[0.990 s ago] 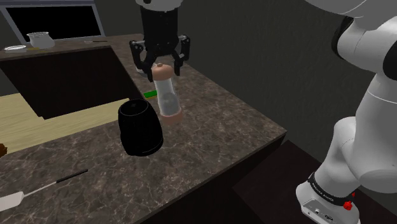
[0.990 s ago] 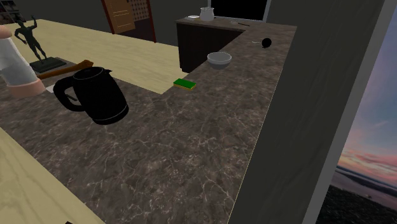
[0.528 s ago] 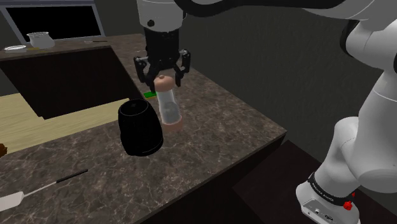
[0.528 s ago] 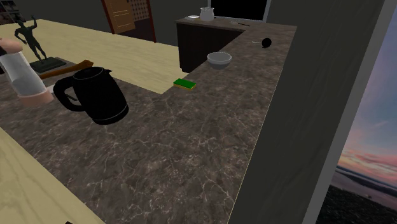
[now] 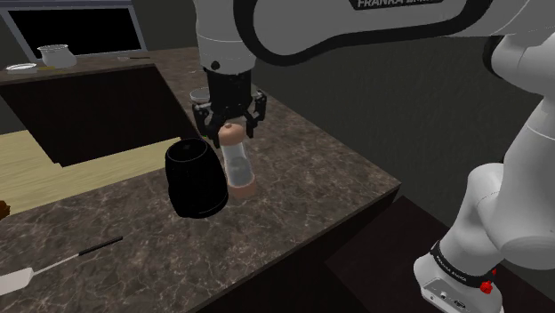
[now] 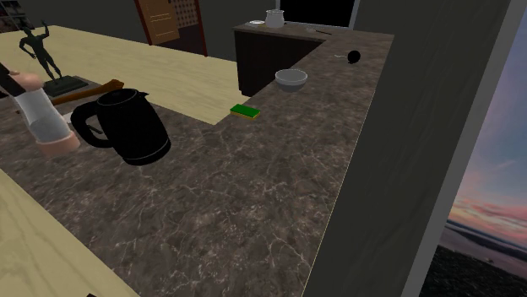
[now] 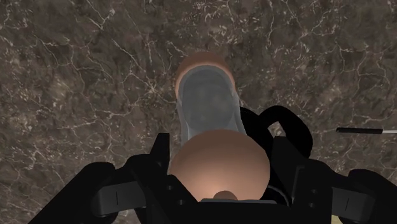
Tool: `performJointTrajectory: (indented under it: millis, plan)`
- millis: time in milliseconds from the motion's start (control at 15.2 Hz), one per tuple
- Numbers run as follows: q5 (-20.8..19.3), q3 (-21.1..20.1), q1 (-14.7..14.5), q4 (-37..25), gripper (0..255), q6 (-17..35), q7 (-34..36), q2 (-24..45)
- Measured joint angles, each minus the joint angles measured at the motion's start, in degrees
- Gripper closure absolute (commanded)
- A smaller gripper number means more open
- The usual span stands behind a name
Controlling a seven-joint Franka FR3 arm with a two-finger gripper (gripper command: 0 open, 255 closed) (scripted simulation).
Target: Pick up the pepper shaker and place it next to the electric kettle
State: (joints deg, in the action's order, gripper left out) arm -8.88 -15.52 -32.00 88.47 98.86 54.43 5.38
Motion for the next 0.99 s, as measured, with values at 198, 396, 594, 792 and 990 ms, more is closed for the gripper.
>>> performJointTrajectory:
  millis: [198, 396, 594, 792, 990]
  plan:
    - [0.15, 0.16, 0.25, 3.03, 255, 2.45, -0.03, -0.62]
    - [0.13, 0.13, 0.22, 5.70, 255, 4.84, 0.41, -0.89]
    - [0.05, 0.18, 0.29, 7.87, 255, 7.02, 0.62, -0.87]
    - [-0.03, 0.23, 0.36, 10.54, 255, 9.55, 0.92, -1.00]
    - [-0.20, 0.26, 0.38, 12.53, 255, 11.76, 1.24, -0.75]
